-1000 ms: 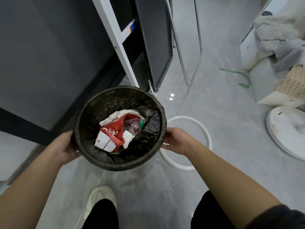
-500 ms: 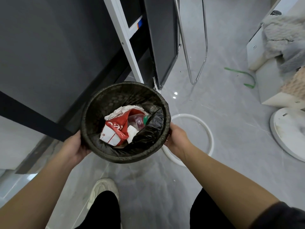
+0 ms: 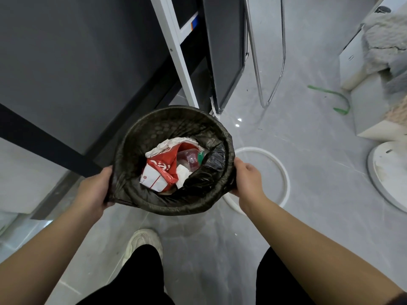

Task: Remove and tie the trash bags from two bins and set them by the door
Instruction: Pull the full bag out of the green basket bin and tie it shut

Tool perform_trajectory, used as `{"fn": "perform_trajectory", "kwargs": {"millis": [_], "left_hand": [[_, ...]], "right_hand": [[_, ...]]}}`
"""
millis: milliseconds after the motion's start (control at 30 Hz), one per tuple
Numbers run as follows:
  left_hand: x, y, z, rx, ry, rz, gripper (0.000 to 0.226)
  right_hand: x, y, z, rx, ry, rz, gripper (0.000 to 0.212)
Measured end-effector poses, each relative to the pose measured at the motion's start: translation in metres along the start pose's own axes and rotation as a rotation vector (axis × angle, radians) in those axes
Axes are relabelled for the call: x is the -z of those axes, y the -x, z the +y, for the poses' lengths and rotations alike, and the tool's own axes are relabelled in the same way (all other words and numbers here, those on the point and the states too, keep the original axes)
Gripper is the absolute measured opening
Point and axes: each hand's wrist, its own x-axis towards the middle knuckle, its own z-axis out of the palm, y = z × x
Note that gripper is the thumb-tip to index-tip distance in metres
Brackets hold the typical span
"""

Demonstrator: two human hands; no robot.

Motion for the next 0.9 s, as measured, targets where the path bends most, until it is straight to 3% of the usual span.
{"fn": "perform_trajectory", "kwargs": {"millis": [167,300,600,767,900], "left_hand": [[0.000,0.017,0.008,0.031,0.019,-0.078,0.035],[0.002,0.036,-0.008,-0.030,-0.080,-0.144,0.025],[0.007,0.056,-0.009,-0.060,-0.156,-0.328,0.024],[0.001,0.063,0.007,-0.010,0.056,-0.390,0.016],[0.004,0.057,0.026,-0.172,0.251,-0.380,0.030]], "right_hand": [[0.006,0.006,-0.006,-0.171,0.002,-0.128,0.031],[0.013,0.010,0.007,-0.320,0.079,-0.295,0.039],[0.014,0.028,0.007,-0.484,0.260,-0.603,0.024],[0.012,0.038,0.000,-0.445,0.148,-0.595,0.025],[0.013,0.034,-0.019,-0.273,-0.099,-0.508,0.036]]}}
